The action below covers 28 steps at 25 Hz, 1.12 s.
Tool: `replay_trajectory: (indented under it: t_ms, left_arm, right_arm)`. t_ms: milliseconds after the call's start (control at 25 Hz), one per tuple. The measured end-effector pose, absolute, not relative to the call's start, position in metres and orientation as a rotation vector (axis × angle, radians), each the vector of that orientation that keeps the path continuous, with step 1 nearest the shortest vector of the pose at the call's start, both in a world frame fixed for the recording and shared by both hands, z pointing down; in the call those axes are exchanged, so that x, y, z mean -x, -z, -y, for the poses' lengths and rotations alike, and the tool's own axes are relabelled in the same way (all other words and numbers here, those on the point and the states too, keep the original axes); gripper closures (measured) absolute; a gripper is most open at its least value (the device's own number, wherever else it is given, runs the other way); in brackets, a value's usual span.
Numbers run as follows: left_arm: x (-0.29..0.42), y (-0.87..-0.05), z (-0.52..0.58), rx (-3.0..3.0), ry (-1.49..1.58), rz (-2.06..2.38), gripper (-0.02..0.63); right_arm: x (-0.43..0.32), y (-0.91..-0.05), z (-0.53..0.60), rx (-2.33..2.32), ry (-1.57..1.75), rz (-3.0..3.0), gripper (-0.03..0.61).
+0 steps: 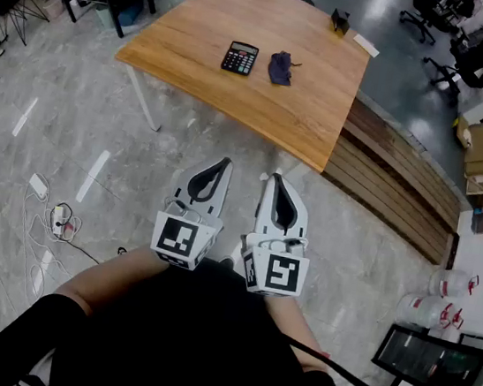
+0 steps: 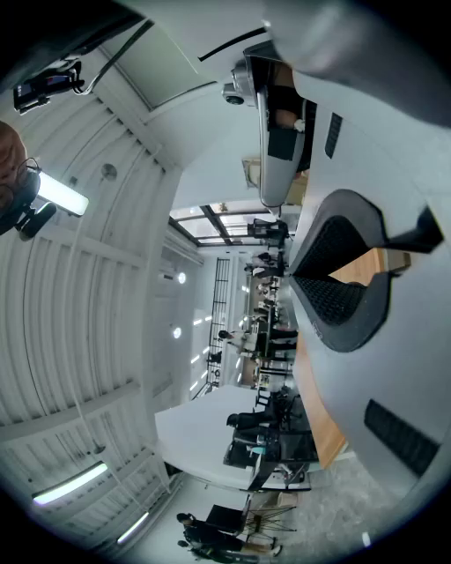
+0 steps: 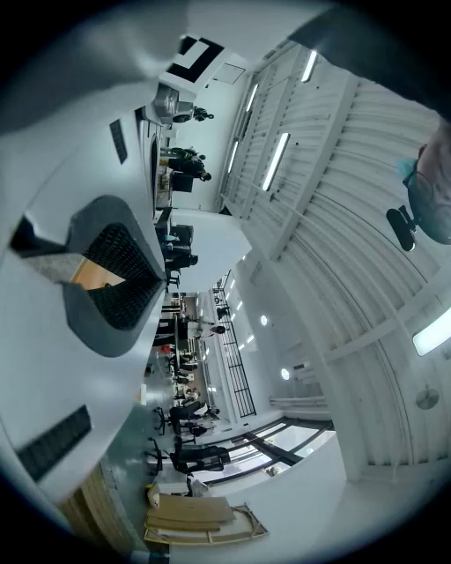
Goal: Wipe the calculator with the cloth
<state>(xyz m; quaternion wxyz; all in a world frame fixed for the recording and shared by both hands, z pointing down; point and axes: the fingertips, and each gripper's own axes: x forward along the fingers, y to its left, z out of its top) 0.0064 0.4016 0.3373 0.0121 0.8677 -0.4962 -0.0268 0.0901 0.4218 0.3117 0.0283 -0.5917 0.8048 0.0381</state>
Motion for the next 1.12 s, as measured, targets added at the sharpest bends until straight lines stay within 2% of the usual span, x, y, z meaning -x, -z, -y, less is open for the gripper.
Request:
replay_trajectory:
  t_ms: [720, 1120]
  left_arm:
    - [-0.049, -0.352, -0.381, -2.642, 0.036, 1.644, 0.607]
    - [-0.054, -0.374, -0.312, -2.591, 0.018, 1.636, 0.607]
  right_arm:
    - [-0.15, -0.326, -0.396, 1.758, -0.046, -2.497, 0.563]
    - [-0.151, -0.352, -0.32, 1.789, 0.013, -2.559, 0.563]
